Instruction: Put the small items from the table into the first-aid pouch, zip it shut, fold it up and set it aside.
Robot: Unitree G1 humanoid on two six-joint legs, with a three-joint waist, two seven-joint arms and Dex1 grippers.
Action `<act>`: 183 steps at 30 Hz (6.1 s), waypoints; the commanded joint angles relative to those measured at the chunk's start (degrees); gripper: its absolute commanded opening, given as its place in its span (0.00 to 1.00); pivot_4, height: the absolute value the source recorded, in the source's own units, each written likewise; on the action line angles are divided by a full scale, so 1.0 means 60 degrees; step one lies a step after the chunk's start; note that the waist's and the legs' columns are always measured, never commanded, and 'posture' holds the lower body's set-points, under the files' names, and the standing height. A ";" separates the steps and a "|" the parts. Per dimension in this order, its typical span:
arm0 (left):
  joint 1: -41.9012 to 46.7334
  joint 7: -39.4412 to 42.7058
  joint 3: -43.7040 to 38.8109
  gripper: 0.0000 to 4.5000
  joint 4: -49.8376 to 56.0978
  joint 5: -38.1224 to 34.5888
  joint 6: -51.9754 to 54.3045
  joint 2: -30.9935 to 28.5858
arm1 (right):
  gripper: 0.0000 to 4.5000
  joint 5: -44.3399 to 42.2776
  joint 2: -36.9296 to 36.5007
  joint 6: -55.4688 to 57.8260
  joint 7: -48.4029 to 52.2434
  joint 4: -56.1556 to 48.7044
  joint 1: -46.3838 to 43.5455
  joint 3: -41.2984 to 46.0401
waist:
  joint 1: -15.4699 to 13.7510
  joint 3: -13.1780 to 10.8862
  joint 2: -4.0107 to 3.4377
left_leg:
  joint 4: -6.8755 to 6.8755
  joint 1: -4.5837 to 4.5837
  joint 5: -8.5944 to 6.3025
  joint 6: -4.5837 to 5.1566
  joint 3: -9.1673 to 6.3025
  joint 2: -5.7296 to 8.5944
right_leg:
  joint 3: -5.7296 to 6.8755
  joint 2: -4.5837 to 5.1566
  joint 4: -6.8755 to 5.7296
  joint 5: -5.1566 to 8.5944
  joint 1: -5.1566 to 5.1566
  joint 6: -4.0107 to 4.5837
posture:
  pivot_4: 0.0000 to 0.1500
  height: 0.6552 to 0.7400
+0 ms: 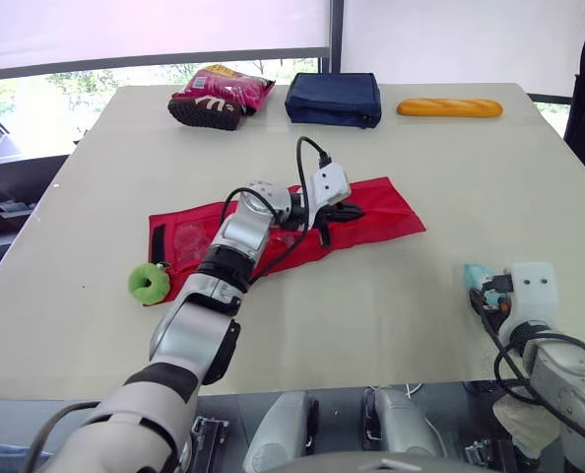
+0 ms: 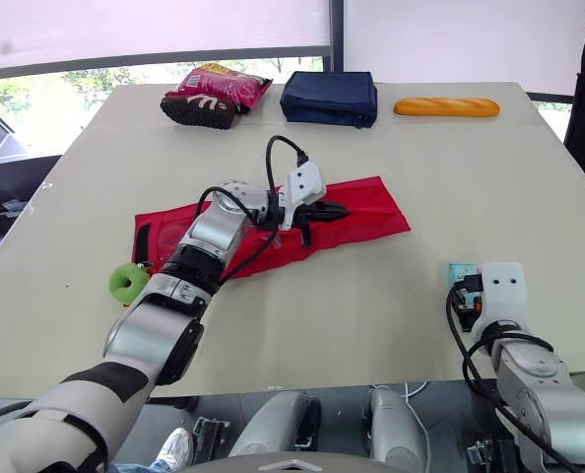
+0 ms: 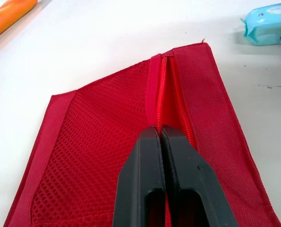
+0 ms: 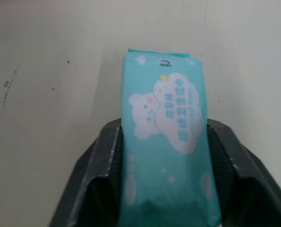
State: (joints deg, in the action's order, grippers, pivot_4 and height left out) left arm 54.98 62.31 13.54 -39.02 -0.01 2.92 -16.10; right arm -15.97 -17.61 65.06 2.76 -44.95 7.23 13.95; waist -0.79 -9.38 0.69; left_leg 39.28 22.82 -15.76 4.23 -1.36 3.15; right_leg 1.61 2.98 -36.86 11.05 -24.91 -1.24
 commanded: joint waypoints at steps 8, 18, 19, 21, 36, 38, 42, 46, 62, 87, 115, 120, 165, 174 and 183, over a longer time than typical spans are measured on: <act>0.0449 0.0087 -0.0063 0.00 -0.0047 -0.0046 -0.0290 0.0062 | 0.24 -0.0831 -0.0580 -0.0216 0.1238 -0.1201 -0.0483 0.0009 | 0.0002 0.0000 0.0001 | 0.0001 0.0000 0.0000 -0.0001 0.0000 0.0002 | 0.0002 0.0000 0.0000 0.0000 0.0001 -0.0001 | 1.00 0.99; 0.0406 0.0310 0.0013 0.00 0.0175 -0.0115 -0.0261 0.0328 | 0.24 -0.1482 -0.0371 0.0356 0.1401 -0.0535 -0.2895 -0.1644 | -0.0005 -0.0003 0.0004 | 0.0007 0.0009 0.0000 0.0001 -0.0004 0.0004 | 0.0012 0.0006 0.0006 -0.0001 0.0002 -0.0001 | 1.00 0.99; 0.0388 0.0349 0.0021 0.00 0.0216 -0.0133 -0.0242 0.0360 | 0.24 -0.1380 -0.0361 0.0296 0.1350 -0.0237 -0.3116 -0.1784 | -0.0017 -0.0003 0.0004 | 0.0008 0.0009 0.0000 0.0001 -0.0002 0.0008 | 0.0010 0.0008 0.0006 -0.0002 0.0002 -0.0002 | 1.00 0.99; 0.0276 0.0510 0.0075 0.00 0.0458 -0.0203 -0.0173 0.0435 | 0.24 -0.1169 -0.0264 0.0177 0.1231 0.0499 -0.3533 -0.2059 | -0.0007 -0.0003 0.0004 | 0.0008 0.0009 0.0000 0.0000 -0.0006 0.0009 | 0.0015 0.0008 0.0007 -0.0002 0.0002 -0.0002 | 1.00 0.99; -0.0728 0.1189 0.0426 0.00 0.2559 -0.0626 0.0641 0.0871 | 0.24 -0.0220 0.1482 -0.0796 0.0193 0.2980 -0.4898 -0.2374 | -0.0001 -0.0002 0.0000 | 0.0004 0.0010 0.0002 -0.0003 -0.0004 0.0004 | 0.0006 0.0009 0.0003 -0.0003 -0.0005 0.0002 | 1.00 0.99; -0.0864 0.1213 0.0532 0.00 0.2841 -0.0671 0.0804 0.0877 | 0.24 0.0041 0.2002 -0.1105 -0.0357 0.3385 -0.5073 -0.2208 | 0.0015 -0.0002 0.0000 | 0.0004 0.0009 0.0002 -0.0003 -0.0002 0.0006 | 0.0002 0.0011 0.0003 -0.0004 -0.0005 0.0002 | 1.00 0.99; -0.1056 0.1280 0.0652 0.00 0.3215 -0.0718 0.1035 0.0879 | 0.24 0.0491 0.2664 -0.1744 -0.1028 0.3974 -0.5315 -0.2047 | 0.0026 -0.0002 -0.0003 | 0.0001 0.0007 0.0003 -0.0005 -0.0002 0.0005 | -0.0002 0.0006 -0.0003 -0.0004 -0.0012 0.0003 | 1.00 0.99; -0.0912 0.1016 0.0621 0.00 0.2875 -0.0552 0.0936 0.0885 | 0.38 0.0630 0.2747 -0.1924 -0.0948 0.4018 -0.5330 -0.2226 | 0.0010 -0.0003 -0.0004 | 0.0000 0.0007 0.0003 -0.0006 -0.0001 0.0007 | -0.0005 0.0002 -0.0004 -0.0004 -0.0015 0.0003 | 1.00 0.99; -0.0340 0.0010 0.0463 0.00 0.0792 -0.0146 -0.0116 0.1066 | 0.74 -0.0164 0.0836 -0.0338 0.0937 0.0384 -0.3668 -0.2658 | 0.0006 -0.0004 -0.0008 | -0.0006 0.0007 0.0003 -0.0005 0.0000 0.0009 | -0.0004 0.0002 -0.0001 -0.0003 -0.0015 0.0002 | 1.00 0.99; -0.0344 0.0182 0.0409 0.00 0.1148 -0.0287 -0.0020 0.1218 | 0.99 -0.4901 0.4025 -0.0574 0.0026 0.1976 -0.2246 0.2828 | -0.0004 -0.0008 -0.0025 | -0.0007 -0.0002 0.0001 -0.0001 -0.0005 0.0004 | 0.0002 0.0011 0.0003 -0.0003 0.0001 0.0001 | 1.00 0.99; -0.2413 0.2274 -0.0918 0.98 0.5571 -0.2936 0.2224 -0.1575 | 0.00 -0.6439 0.1504 -0.2177 -0.0413 0.2159 -0.0500 0.3017 | 0.0017 -0.0012 -0.0039 | -0.0014 -0.0003 0.0001 -0.0002 -0.0003 -0.0005 | -0.0005 0.0010 0.0010 0.0000 -0.0002 0.0004 | 1.00 0.99; -0.3407 0.2797 -0.1651 0.98 0.7356 -0.4049 0.3004 -0.3032 | 0.00 -0.6049 -0.0214 -0.2573 -0.0147 0.3134 -0.0106 0.4127 | -0.0034 -0.0013 -0.0043 | -0.0009 -0.0004 -0.0010 0.0017 -0.0005 0.0001 | 0.0007 0.0023 0.0020 0.0000 0.0016 0.0001 | 1.00 0.99; -0.3756 -0.2115 -0.0913 1.00 0.5685 -0.2542 0.5038 -0.2239 | 0.99 -0.5946 -0.4360 -0.5515 0.6364 -0.0248 0.2246 0.4468 | -0.0129 -0.0027 -0.0024 | -0.0005 -0.0002 -0.0012 0.0018 -0.0010 -0.0023 | 0.0025 0.0018 0.0043 0.0003 0.0028 -0.0006 | 1.00 0.99; -0.3661 -0.3887 -0.0467 1.00 0.6195 -0.2354 0.6934 -0.0608 | 0.99 -0.7347 -0.4478 -0.5307 0.5348 -0.1488 0.1878 0.3839 | -0.0246 -0.0025 -0.0021 | -0.0005 0.0004 -0.0001 -0.0002 -0.0009 -0.0023 | 0.0024 0.0024 0.0044 0.0001 0.0024 -0.0005 | 1.00 0.99; -0.3810 -0.4247 -0.0335 1.00 0.7219 -0.2709 0.8582 -0.0242 | 0.99 -0.7156 -0.4563 -0.5489 0.5222 -0.1479 0.1939 0.3616 | -0.0276 -0.0021 -0.0019 | 0.0000 0.0003 -0.0002 -0.0001 -0.0007 -0.0021 | 0.0024 0.0028 0.0045 0.0002 0.0028 -0.0006 | 1.00 0.99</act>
State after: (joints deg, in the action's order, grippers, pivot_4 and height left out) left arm 32.73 37.13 11.65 1.98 -14.13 51.72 -18.50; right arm -58.98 -44.59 33.37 34.12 -52.93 18.83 35.53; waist -2.45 -9.51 0.58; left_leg 39.28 22.84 -15.77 4.22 -1.41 3.02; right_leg 1.76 3.15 -36.59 11.06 -24.74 -1.28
